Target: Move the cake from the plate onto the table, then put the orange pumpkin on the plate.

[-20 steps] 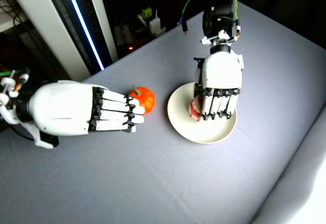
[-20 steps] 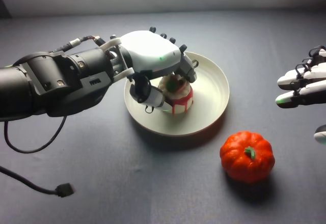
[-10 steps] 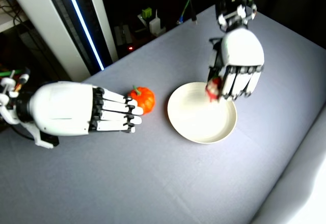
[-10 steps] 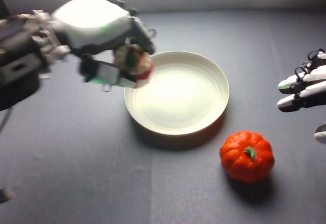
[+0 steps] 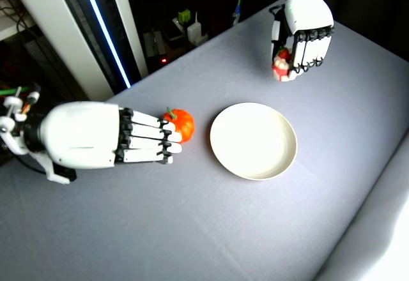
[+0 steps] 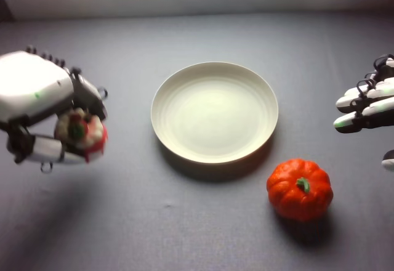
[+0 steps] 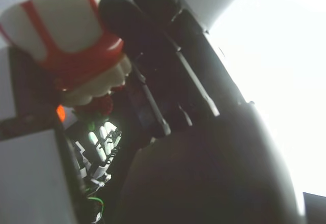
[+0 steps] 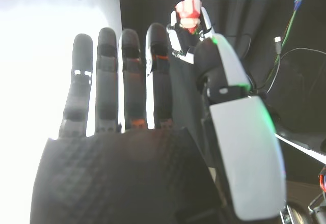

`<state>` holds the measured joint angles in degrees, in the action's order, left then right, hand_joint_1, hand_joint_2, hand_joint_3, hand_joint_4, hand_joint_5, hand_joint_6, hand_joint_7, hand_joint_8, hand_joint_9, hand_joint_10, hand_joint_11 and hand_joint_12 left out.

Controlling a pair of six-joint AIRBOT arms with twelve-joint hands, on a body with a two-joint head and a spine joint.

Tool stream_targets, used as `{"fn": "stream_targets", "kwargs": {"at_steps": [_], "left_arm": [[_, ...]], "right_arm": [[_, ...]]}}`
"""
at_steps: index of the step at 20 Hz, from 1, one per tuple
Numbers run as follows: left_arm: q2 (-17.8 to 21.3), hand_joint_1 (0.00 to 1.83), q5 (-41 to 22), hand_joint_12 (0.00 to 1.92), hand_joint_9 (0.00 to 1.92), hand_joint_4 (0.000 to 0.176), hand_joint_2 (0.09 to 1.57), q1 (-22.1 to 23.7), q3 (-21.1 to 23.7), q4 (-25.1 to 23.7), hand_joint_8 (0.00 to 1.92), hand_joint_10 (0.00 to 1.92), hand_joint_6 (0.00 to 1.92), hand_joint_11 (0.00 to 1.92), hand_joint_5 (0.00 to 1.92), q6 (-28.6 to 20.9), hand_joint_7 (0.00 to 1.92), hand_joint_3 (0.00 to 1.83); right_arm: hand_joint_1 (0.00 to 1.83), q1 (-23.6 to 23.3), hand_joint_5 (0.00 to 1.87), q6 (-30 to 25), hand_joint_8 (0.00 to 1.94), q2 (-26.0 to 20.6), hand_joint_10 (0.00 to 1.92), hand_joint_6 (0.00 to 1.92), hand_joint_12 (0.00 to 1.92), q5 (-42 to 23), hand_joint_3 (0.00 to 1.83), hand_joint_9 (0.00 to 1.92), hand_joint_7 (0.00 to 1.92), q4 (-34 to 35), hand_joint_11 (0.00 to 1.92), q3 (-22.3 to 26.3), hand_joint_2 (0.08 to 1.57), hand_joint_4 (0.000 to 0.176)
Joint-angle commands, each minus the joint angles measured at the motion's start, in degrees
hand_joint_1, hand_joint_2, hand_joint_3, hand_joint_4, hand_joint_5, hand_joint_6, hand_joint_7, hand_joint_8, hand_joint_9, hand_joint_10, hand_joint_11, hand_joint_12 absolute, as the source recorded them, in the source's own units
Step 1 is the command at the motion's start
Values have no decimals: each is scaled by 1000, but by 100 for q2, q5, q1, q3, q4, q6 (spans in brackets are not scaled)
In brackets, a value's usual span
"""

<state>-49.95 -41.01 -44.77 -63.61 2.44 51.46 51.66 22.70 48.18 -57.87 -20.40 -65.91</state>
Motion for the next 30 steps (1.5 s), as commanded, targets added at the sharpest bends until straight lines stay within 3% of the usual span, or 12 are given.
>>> {"fn": "stream_targets", "kwargs": {"at_steps": [1,3,8,13,16,17,20,22,25,28,29,30], "left_arm": [[-17,1193,-666,1268,979,0,1028,-25,10,109,399,419,180,619,893,22,955,0],[-73,1091,-777,1132,890,0,1001,-227,41,305,33,152,10,489,754,25,875,0],[-57,1063,-884,511,699,0,946,-546,111,525,0,0,0,519,643,24,700,1],[142,922,-1323,795,464,15,956,-687,294,644,0,0,0,193,435,22,453,0],[252,853,-1633,870,338,68,937,-762,427,647,0,0,0,1,291,16,314,0],[290,799,-1786,775,257,118,929,-794,466,647,0,0,0,0,171,-42,183,0],[429,784,-2323,702,207,126,877,-896,623,626,1,1,0,0,99,-133,118,0],[501,752,-2641,438,96,172,891,-1030,705,740,3,4,2,0,21,-147,45,1],[587,693,-3157,390,78,176,876,-1420,804,974,2,3,2,0,70,-278,22,1],[640,787,-3468,533,92,160,872,-1664,894,1116,1,2,2,0,110,-308,31,0],[640,840,-3540,575,95,128,884,-1724,906,1151,0,1,6,0,143,-336,34,3],[639,840,-3568,575,95,128,884,-1750,913,1172,0,1,6,0,143,-352,34,3]], "right_arm": [[753,-59,646,-40,1,-38,1,6,1274,-616,0,444,471,230,0,8,1309,0],[718,-59,647,-46,2,-38,6,4,1270,-614,0,458,475,229,0,7,1308,0],[718,-58,650,-50,0,-36,1,3,1299,-590,0,450,457,228,0,8,1315,0],[729,-55,645,-52,4,-32,11,1,1313,-584,0,475,467,219,25,7,1312,0],[743,-55,590,-52,0,-9,3,0,1240,-555,0,479,443,169,47,-2,1280,0],[819,-65,561,-52,0,3,0,0,1273,-526,0,470,400,111,51,-4,1172,0],[880,-265,542,-84,0,62,6,0,1332,-294,0,489,367,-273,106,-11,1058,0],[901,-559,503,-179,1,142,9,0,1319,-3,0,505,358,-725,144,-25,1009,0],[940,-1046,349,-323,0,373,0,0,989,467,0,409,288,-1490,150,-101,892,95],[1023,-1363,391,-532,9,628,7,9,943,759,0,437,328,-2052,195,-206,844,97],[1058,-1431,487,-628,5,732,8,2,1027,843,0,476,406,-2236,212,-255,838,55],[1058,-1466,487,-651,5,805,8,2,1027,919,0,476,406,-2339,212,-281,838,55]]}}
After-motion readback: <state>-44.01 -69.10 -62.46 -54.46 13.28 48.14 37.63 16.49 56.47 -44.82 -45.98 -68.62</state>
